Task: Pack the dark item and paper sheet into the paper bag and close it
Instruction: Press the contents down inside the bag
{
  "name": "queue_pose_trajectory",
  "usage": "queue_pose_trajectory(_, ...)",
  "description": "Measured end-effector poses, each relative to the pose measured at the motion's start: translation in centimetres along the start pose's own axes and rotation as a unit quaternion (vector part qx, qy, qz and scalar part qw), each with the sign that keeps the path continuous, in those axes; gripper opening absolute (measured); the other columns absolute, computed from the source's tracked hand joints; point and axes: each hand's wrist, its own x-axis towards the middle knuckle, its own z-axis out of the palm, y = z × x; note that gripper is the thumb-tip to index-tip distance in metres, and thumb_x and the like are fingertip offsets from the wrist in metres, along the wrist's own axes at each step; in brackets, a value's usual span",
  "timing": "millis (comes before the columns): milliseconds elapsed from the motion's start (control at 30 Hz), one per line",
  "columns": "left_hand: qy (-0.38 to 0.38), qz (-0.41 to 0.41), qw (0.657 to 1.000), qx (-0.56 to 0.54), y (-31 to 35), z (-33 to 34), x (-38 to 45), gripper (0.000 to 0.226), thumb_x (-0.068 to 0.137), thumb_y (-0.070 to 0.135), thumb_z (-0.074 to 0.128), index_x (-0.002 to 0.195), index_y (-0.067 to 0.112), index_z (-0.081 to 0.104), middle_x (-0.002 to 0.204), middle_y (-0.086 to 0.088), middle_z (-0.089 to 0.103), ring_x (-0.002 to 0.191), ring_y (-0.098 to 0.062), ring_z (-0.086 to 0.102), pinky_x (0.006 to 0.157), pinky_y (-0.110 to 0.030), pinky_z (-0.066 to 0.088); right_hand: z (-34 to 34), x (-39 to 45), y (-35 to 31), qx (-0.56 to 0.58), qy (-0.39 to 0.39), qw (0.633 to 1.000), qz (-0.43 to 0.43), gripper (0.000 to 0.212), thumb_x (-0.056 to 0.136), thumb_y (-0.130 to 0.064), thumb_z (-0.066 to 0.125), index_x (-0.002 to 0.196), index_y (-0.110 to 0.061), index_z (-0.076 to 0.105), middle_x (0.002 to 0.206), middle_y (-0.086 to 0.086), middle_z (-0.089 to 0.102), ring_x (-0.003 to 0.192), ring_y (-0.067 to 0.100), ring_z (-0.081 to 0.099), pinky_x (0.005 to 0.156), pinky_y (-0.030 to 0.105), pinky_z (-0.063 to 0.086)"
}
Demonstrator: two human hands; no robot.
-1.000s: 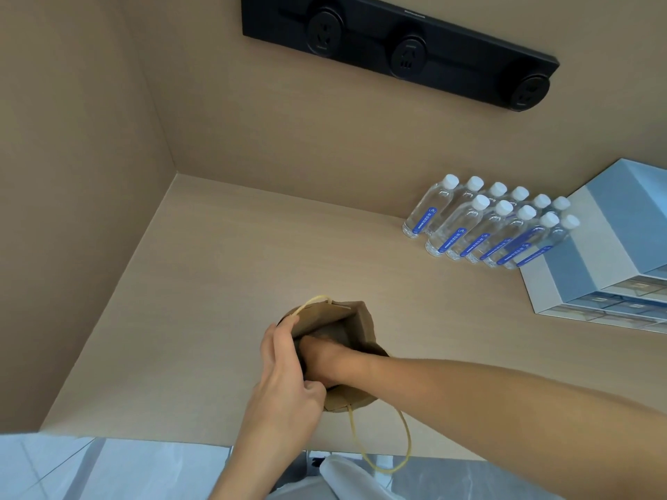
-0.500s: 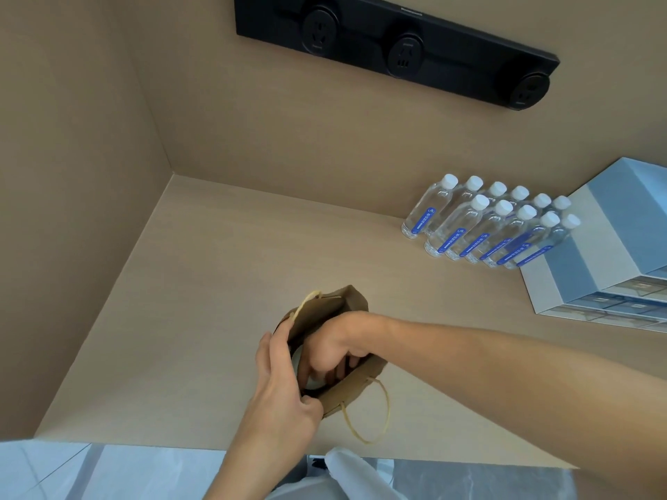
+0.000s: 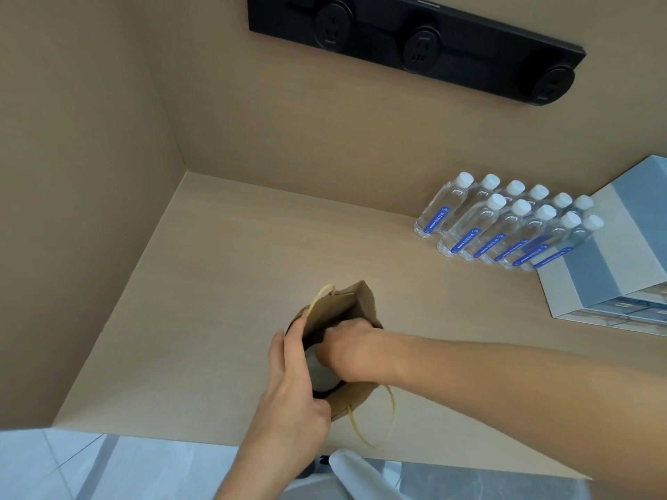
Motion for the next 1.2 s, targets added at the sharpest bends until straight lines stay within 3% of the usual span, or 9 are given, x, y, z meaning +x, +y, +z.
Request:
queue_pose_trajectory(134, -0.009, -0.014, 0.999, 0.035, 0.2, -0.1, -0.3, 0.103, 0.072, -0.004, 0.043, 0.128, 0.06, -0.015, 0.154, 0.024, -0.002, 0.092, -0.017, 0.05, 0.081, -0.03, 0.047, 0.9, 0.7, 0.7, -0.079, -0.046, 0.996, -0.006, 0.031, 0.096, -0.019, 0.052, 0.126, -0.013, 0.058, 0.131, 0.008, 0.057, 0.119, 0.028, 0.053, 0.078, 0.036, 0.039)
queue_pose_trajectory(300, -0.018, -0.029, 0.998, 0.054, 0.4, 0.0, -0.4, 0.1, 0.073, -0.003, 0.044, 0.134, 0.054, -0.012, 0.15, 0.029, -0.002, 0.092, -0.014, 0.048, 0.081, -0.031, 0.049, 2.0, 1.6, 0.8, -0.061, -0.103, 0.993, -0.002, 0.027, 0.094, -0.013, 0.055, 0.12, -0.009, 0.061, 0.121, 0.009, 0.062, 0.085, 0.026, 0.052, 0.069, 0.034, 0.043)
queue_pose_trajectory(467, -0.028, -0.037, 0.996, 0.073, 1.1, 0.4, -0.5, 0.097, 0.074, -0.001, 0.043, 0.136, 0.05, -0.01, 0.153, 0.027, -0.004, 0.097, -0.023, 0.057, 0.083, -0.037, 0.052, 2.4, 1.6, 1.2, -0.027, -0.158, 0.987, 0.019, 0.018, 0.093, -0.007, 0.055, 0.109, -0.006, 0.064, 0.078, 0.007, 0.057, 0.058, 0.021, 0.052, 0.045, 0.027, 0.04)
queue_pose_trajectory(601, -0.034, -0.021, 0.996, 0.083, 1.6, 0.7, -0.5, 0.094, 0.075, 0.002, 0.043, 0.139, 0.048, -0.008, 0.157, 0.022, -0.004, 0.102, -0.026, 0.059, 0.083, -0.039, 0.053, 2.9, 1.9, 1.2, -0.012, -0.22, 0.974, 0.056, 0.011, 0.096, -0.008, 0.049, 0.097, -0.008, 0.06, 0.095, 0.01, 0.057, 0.075, 0.022, 0.051, 0.068, 0.03, 0.046)
queue_pose_trajectory(834, -0.015, 0.008, 0.996, 0.088, 2.3, 1.2, -0.1, 0.091, 0.074, 0.005, 0.046, 0.136, 0.052, 0.0, 0.156, 0.02, 0.004, 0.109, -0.03, 0.058, 0.084, -0.045, 0.053, -0.8, -2.8, 2.6, -0.064, -0.133, 0.989, 0.03, 0.018, 0.093, -0.01, 0.056, 0.108, -0.007, 0.066, 0.096, 0.007, 0.062, 0.058, 0.017, 0.05, 0.043, 0.024, 0.039)
queue_pose_trajectory(935, -0.021, 0.025, 0.997, 0.072, 2.2, 1.4, 0.1, 0.094, 0.072, 0.003, 0.048, 0.138, 0.053, 0.004, 0.155, 0.022, 0.009, 0.102, -0.023, 0.059, 0.082, -0.045, 0.054, -2.0, -4.6, 3.2, -0.081, -0.06, 0.995, 0.009, 0.025, 0.089, -0.009, 0.061, 0.113, -0.003, 0.065, 0.089, 0.006, 0.064, 0.05, 0.016, 0.048, 0.031, 0.024, 0.036)
queue_pose_trajectory(1035, -0.03, 0.041, 0.998, 0.041, 2.0, 1.7, 0.3, 0.096, 0.071, -0.004, 0.049, 0.138, 0.052, 0.007, 0.152, 0.018, 0.017, 0.095, -0.011, 0.052, 0.086, -0.04, 0.053, -1.5, -4.4, 3.1, 0.03, -0.047, 0.998, 0.014, 0.02, 0.088, 0.0, 0.058, 0.106, 0.003, 0.066, 0.068, 0.009, 0.058, 0.044, 0.018, 0.045, 0.022, 0.013, 0.03)
queue_pose_trajectory(1101, -0.027, 0.048, 0.998, 0.024, 1.8, 1.8, 0.4, 0.098, 0.07, -0.007, 0.048, 0.134, 0.056, 0.008, 0.15, 0.017, 0.022, 0.09, 0.003, 0.047, 0.085, -0.031, 0.049, 0.0, -3.7, 2.5, 0.123, -0.032, 0.991, 0.037, 0.023, 0.085, 0.008, 0.056, 0.106, 0.006, 0.065, 0.06, 0.011, 0.052, 0.044, 0.02, 0.046, 0.029, 0.021, 0.037)
queue_pose_trajectory(1202, -0.024, 0.053, 0.998, 0.017, 1.7, 2.3, 0.3, 0.104, 0.069, -0.008, 0.048, 0.118, 0.075, 0.008, 0.145, 0.023, 0.026, 0.097, 0.032, 0.04, 0.075, -0.014, 0.04, 2.8, -2.6, 1.9, 0.229, -0.02, 0.971, 0.067, 0.03, 0.088, 0.006, 0.053, 0.118, 0.004, 0.058, 0.083, 0.015, 0.059, 0.051, 0.021, 0.047, 0.037, 0.024, 0.036)
